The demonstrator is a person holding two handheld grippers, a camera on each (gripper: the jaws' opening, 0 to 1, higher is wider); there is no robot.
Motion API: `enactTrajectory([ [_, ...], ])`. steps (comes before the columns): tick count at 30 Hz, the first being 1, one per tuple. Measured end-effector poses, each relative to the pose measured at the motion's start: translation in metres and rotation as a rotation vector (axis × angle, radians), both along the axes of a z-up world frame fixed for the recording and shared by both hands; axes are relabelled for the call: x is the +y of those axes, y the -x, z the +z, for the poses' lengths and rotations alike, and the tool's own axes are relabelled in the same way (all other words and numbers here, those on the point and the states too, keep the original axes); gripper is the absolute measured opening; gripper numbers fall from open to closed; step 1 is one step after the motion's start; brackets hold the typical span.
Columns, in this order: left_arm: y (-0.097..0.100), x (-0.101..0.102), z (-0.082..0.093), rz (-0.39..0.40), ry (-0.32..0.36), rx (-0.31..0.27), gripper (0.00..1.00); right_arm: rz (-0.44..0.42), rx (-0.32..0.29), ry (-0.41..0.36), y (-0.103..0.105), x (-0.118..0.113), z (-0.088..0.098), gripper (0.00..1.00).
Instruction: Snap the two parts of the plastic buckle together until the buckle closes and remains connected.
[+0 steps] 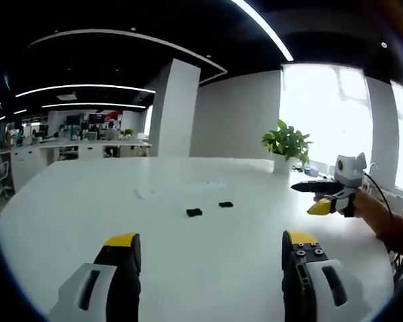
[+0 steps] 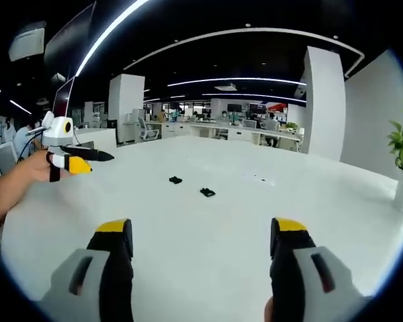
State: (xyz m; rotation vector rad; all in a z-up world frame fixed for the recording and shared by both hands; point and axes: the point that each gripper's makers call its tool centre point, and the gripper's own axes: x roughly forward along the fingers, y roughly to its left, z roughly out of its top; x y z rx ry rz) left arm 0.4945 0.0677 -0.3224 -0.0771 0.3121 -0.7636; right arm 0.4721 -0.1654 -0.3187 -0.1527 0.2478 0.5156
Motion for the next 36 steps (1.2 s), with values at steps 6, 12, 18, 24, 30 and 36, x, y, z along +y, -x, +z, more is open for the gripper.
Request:
enactTrajectory([
  [6, -0.006, -0.002, 0.008, 0.000, 0.004, -0.010, 0.88, -0.012, -0.010, 0.020, -0.010, -0.002, 0.001, 0.83],
  [12, -0.023, -0.005, 0.011, -0.001, 0.021, -0.019, 0.87, -0.001, -0.003, 0.016, -0.025, 0.001, -0.004, 0.83],
  [18, -0.038, -0.010, -0.002, -0.002, -0.022, -0.019, 0.87, -0.010, -0.014, -0.036, -0.042, 0.001, 0.001, 0.82],
  [24, -0.052, -0.009, -0.008, 0.012, -0.078, -0.058, 0.86, -0.036, -0.003, -0.022, -0.062, -0.001, -0.003, 0.83],
  [30, -0.059, -0.013, 0.002, 0.014, -0.009, -0.046, 0.85, -0.021, 0.003, 0.012, -0.068, 0.006, -0.008, 0.83],
  [36, -0.066, -0.017, -0.003, 0.000, -0.029, -0.049, 0.85, -0.002, -0.008, 0.042, -0.075, 0.010, -0.011, 0.82],
])
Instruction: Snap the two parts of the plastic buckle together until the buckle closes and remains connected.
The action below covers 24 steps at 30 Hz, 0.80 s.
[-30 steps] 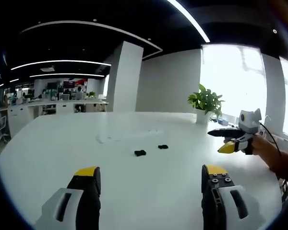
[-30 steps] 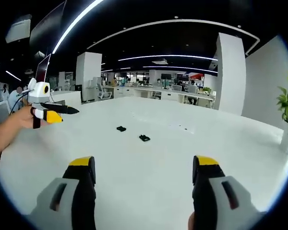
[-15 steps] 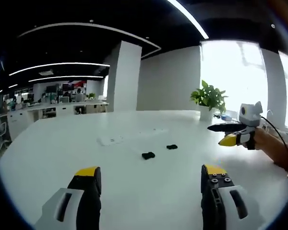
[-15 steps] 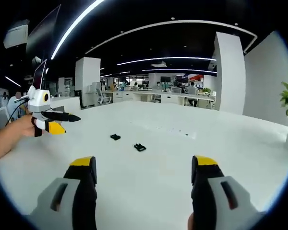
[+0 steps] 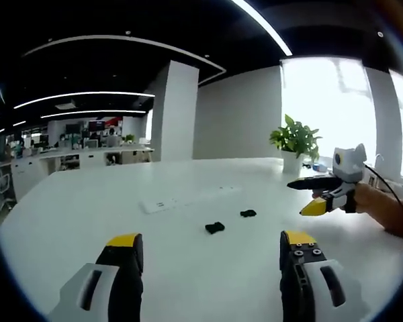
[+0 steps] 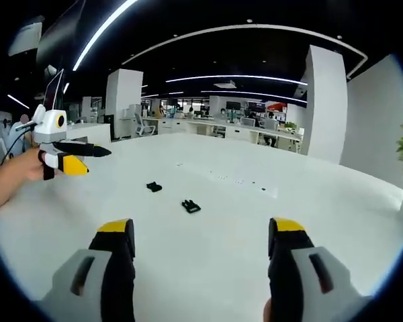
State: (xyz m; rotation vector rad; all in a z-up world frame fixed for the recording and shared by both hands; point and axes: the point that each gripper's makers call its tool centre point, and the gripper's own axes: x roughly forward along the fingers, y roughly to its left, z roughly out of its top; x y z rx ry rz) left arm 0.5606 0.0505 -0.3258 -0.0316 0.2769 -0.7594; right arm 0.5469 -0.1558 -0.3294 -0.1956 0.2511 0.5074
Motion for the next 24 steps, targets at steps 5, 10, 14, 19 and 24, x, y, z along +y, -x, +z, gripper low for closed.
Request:
enactTrajectory([
  [5, -0.007, -0.001, -0.001, 0.012, -0.009, -0.009, 0.85, 0.007, -0.011, 0.010, -0.008, 0.002, -0.001, 0.80],
  [10, -0.014, -0.004, -0.004, -0.001, -0.014, -0.007, 0.84, 0.009, -0.019, 0.025, -0.013, 0.002, -0.002, 0.78],
  [14, -0.020, -0.008, -0.005, 0.002, -0.022, -0.015, 0.83, 0.004, -0.025, 0.025, -0.017, 0.000, -0.002, 0.77],
  [19, -0.021, -0.010, -0.010, -0.007, -0.024, -0.005, 0.83, 0.009, -0.026, 0.040, -0.021, 0.001, -0.004, 0.77],
  [24, -0.022, -0.008, -0.012, -0.012, -0.021, 0.009, 0.83, 0.004, -0.017, 0.000, -0.026, -0.001, -0.002, 0.77],
])
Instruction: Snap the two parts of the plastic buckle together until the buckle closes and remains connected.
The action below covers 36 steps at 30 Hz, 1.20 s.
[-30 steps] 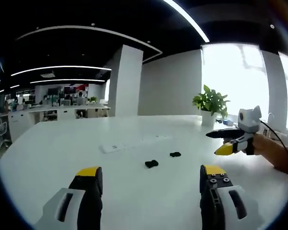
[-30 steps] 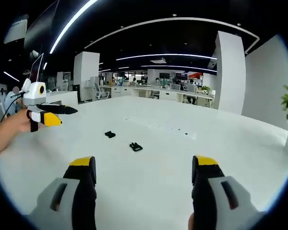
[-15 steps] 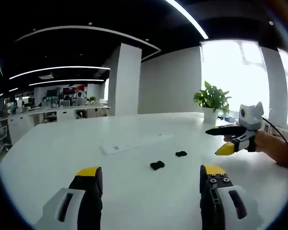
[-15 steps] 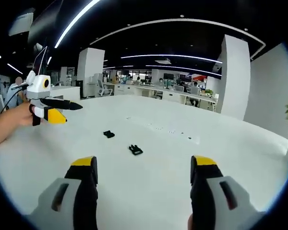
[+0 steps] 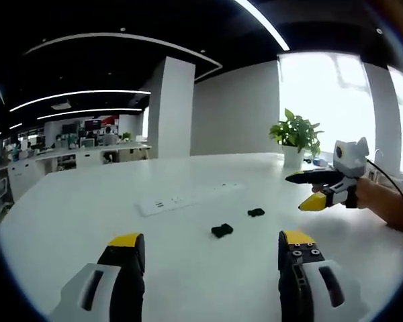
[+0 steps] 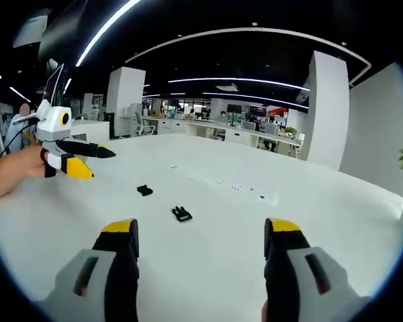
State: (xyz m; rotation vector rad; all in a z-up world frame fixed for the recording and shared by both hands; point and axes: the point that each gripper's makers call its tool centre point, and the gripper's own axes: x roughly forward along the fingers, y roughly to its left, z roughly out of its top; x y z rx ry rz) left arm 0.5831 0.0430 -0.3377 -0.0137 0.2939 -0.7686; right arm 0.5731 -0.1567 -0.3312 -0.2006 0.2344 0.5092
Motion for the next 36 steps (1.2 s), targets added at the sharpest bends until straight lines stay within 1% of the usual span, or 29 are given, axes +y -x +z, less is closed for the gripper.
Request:
enactTrajectory([
  [6, -0.005, -0.003, 0.004, -0.004, 0.008, 0.001, 0.81, 0.013, -0.004, -0.013, -0.003, 0.008, 0.004, 0.77],
  [10, -0.009, -0.005, 0.003, -0.006, 0.004, -0.003, 0.81, 0.020, 0.001, -0.002, -0.007, 0.011, 0.001, 0.77],
  [12, -0.009, -0.007, 0.002, -0.008, -0.004, -0.012, 0.80, 0.023, 0.006, 0.001, -0.009, 0.011, 0.000, 0.77],
  [14, -0.011, -0.008, 0.000, -0.015, -0.013, -0.007, 0.80, 0.023, 0.007, -0.003, -0.012, 0.010, 0.001, 0.77],
  [19, -0.018, -0.012, -0.003, -0.016, -0.008, 0.006, 0.80, 0.024, 0.009, -0.002, -0.016, 0.010, 0.000, 0.76],
  [23, -0.019, -0.015, -0.003, -0.023, -0.013, 0.006, 0.80, 0.032, 0.019, 0.007, -0.017, 0.009, -0.006, 0.76],
  [27, -0.024, -0.018, 0.000, -0.020, 0.000, 0.002, 0.80, 0.027, 0.021, 0.008, -0.019, 0.007, -0.006, 0.76],
  [32, -0.029, -0.020, -0.003, -0.028, -0.004, 0.011, 0.80, 0.032, 0.019, 0.014, -0.022, 0.006, -0.007, 0.74],
  [36, -0.031, -0.018, -0.006, -0.022, -0.010, 0.008, 0.81, 0.037, 0.022, 0.012, -0.025, 0.005, -0.008, 0.76],
])
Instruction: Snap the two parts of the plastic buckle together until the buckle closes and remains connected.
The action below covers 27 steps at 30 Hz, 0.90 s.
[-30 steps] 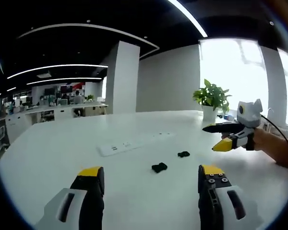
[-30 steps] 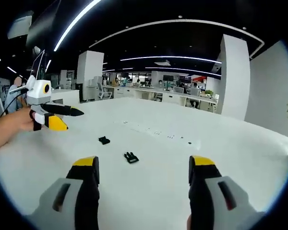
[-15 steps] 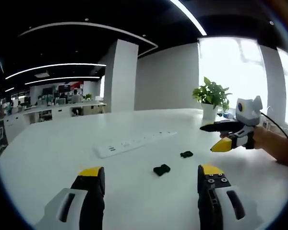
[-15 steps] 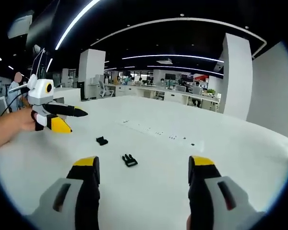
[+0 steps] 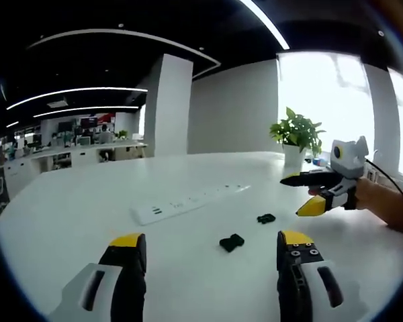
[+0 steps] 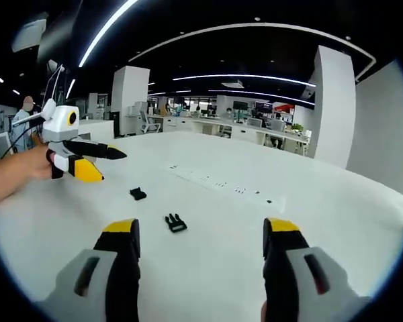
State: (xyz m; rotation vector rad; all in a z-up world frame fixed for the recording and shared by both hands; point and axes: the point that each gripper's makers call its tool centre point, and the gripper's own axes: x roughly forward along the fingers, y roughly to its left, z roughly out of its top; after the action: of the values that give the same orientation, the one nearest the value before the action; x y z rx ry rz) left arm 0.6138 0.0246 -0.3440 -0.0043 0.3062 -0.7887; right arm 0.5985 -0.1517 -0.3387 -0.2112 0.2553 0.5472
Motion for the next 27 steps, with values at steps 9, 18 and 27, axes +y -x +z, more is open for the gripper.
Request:
enactTrajectory([
  [9, -0.012, -0.003, 0.003, 0.009, 0.020, 0.007, 0.83, 0.004, -0.001, 0.002, -0.006, -0.002, 0.000, 0.76],
  [18, -0.019, -0.009, 0.005, -0.005, 0.021, 0.004, 0.85, -0.001, -0.003, 0.000, -0.012, -0.007, 0.000, 0.76],
  [27, -0.023, -0.002, 0.001, 0.012, 0.004, 0.001, 0.88, 0.017, -0.010, 0.008, -0.016, -0.004, 0.003, 0.77],
])
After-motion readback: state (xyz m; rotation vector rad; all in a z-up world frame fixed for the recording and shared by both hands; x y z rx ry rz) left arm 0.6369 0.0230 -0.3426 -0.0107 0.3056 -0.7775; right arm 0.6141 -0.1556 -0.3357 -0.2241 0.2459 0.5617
